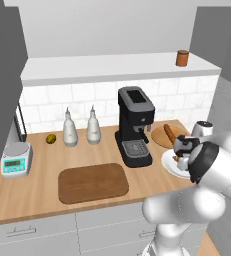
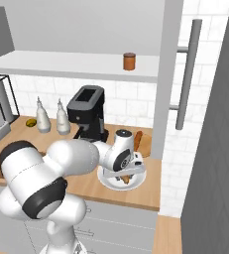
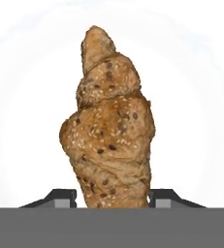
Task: From the different types of pastries on the counter, select a croissant and place it on the cutting board. Then retrieve a jar of jam from the cabinet and place it alongside the croissant on the cutting board.
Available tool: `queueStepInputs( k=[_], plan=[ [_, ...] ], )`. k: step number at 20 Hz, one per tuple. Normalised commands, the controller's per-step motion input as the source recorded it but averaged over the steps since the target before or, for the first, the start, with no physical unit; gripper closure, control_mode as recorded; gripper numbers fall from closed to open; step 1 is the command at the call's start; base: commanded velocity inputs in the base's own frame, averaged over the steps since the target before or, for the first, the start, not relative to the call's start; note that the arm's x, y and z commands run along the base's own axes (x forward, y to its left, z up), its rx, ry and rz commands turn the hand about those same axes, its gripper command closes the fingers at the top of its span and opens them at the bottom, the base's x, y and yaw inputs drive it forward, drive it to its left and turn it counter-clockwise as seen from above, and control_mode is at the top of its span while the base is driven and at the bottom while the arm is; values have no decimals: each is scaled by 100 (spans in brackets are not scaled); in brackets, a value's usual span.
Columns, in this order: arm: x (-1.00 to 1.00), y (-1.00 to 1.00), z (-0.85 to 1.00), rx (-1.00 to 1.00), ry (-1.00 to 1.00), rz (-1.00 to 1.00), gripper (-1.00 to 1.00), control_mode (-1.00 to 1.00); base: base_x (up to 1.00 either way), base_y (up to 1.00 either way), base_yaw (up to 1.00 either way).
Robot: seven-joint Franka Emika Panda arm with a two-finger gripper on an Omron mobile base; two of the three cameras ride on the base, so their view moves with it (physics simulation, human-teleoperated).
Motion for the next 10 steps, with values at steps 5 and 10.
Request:
queueStepInputs(
  k=[5,10],
  plan=[
    [0,-3,-19,0,0,1,100,-100,0,0,0],
    [0,-6,-6,0,0,1,100,-100,0,0,0]
  ],
)
